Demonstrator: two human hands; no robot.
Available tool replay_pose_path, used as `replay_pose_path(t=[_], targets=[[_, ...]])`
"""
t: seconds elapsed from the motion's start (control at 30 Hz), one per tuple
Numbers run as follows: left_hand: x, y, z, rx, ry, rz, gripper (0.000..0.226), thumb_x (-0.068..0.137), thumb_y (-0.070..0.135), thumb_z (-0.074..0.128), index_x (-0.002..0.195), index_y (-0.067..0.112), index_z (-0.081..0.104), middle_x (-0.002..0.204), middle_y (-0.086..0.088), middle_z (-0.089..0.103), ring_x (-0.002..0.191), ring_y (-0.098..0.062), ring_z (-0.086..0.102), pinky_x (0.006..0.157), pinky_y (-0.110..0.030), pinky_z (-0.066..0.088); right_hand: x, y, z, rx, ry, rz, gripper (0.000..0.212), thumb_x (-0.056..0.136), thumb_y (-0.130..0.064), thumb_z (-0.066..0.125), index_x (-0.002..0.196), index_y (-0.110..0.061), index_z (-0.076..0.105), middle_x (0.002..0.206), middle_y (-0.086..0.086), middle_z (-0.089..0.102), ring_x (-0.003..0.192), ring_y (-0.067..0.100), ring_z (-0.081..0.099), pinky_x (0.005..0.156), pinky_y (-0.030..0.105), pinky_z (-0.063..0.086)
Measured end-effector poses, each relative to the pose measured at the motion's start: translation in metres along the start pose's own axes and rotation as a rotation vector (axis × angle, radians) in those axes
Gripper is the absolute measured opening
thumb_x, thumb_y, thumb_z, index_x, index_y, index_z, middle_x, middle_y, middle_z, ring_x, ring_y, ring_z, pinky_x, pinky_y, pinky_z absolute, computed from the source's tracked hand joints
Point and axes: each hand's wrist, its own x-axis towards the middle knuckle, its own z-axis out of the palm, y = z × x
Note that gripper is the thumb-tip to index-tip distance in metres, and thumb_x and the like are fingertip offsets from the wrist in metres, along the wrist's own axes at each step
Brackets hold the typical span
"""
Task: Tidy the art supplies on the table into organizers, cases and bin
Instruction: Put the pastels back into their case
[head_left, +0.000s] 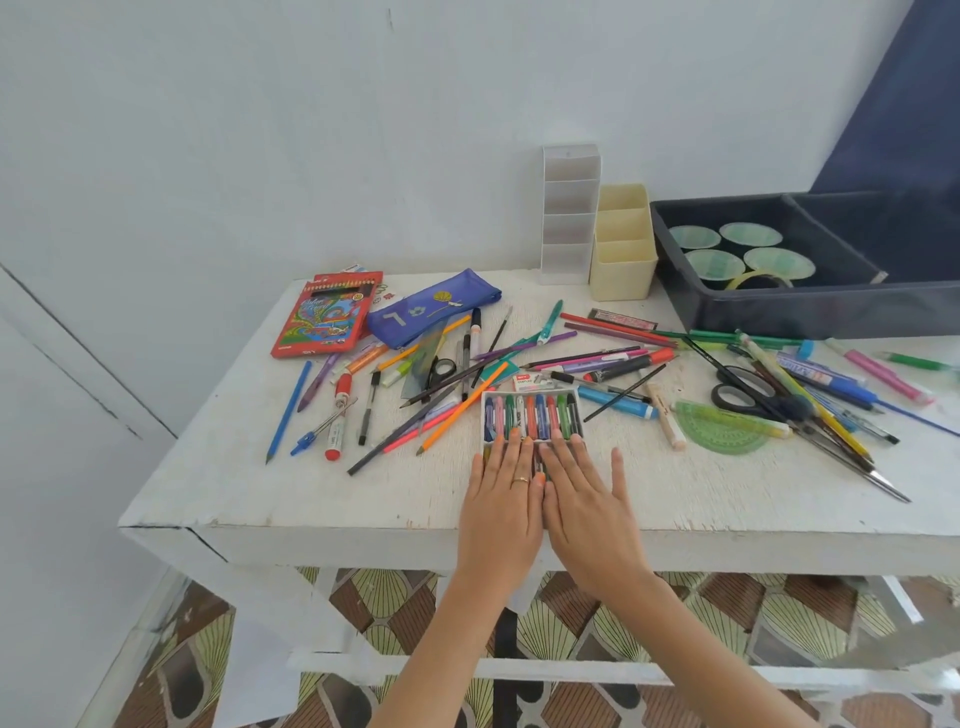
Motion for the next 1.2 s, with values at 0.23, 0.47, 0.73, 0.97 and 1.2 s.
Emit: replay_pose_path(t=[0.23, 0.47, 0.73, 0.97, 1.2], targets=[[0.004, 0.0, -0.002, -0.07, -0.038, 0.017, 0.086, 0.076, 0.059, -0.031, 0.146, 0.02, 0.0, 0.155, 0.007, -0.002, 0.142, -0.007, -0.011, 0.114, -0.024, -0.016, 0.004, 0.006, -0.005, 0.266, -0.011, -0.041, 0.065, 0.093, -0.042, -0.01, 0.149, -0.02, 0.014, 0.156, -0.008, 0.008, 0.144, 0.008, 0.0, 0.117, 0.034, -0.005], [0.032, 0.037, -0.017, -0.321, 0.068, 0.032, 0.058, 0.097, 0.047, 0.005, 0.149, 0.022, 0.013, 0.155, 0.012, 0.003, 0.134, 0.011, -0.022, 0.114, -0.02, -0.013, 0.009, 0.036, -0.029, 0.539, 0.054, 0.154, 0.049, 0.1, -0.029, 0.017, 0.148, -0.023, 0.021, 0.154, -0.011, 0.02, 0.143, 0.004, 0.008, 0.117, 0.026, -0.001], [0.068, 0.058, -0.022, -0.471, 0.127, 0.082, 0.042, 0.099, 0.029, 0.032, 0.131, 0.012, 0.053, 0.136, -0.001, 0.053, 0.13, -0.01, 0.04, 0.118, -0.029, 0.016, 0.024, 0.064, -0.042, 0.639, 0.223, 0.317, 0.031, 0.094, -0.008, 0.045, 0.121, -0.016, 0.06, 0.122, 0.001, 0.061, 0.12, 0.017, 0.049, 0.102, 0.034, 0.035], [0.088, -0.006, -0.05, -0.479, 0.263, -0.083, 0.038, 0.1, 0.028, 0.036, 0.13, 0.014, 0.055, 0.125, -0.001, 0.06, 0.12, -0.014, 0.049, 0.107, -0.036, 0.036, 0.104, 0.019, -0.054, 0.64, 0.111, 0.139, 0.026, 0.095, -0.014, 0.048, 0.116, -0.019, 0.062, 0.117, -0.002, 0.061, 0.113, 0.014, 0.051, 0.101, 0.032, 0.039], [0.1, -0.073, -0.074, -0.374, 0.342, -0.212, 0.044, 0.096, 0.033, 0.033, 0.125, 0.011, 0.058, 0.115, -0.003, 0.064, 0.11, -0.02, 0.055, 0.096, -0.031, 0.043, 0.19, -0.027, -0.052, 0.536, 0.003, -0.064, 0.025, 0.092, -0.015, 0.054, 0.114, -0.013, 0.067, 0.112, 0.005, 0.067, 0.106, 0.021, 0.054, 0.093, 0.032, 0.04]])
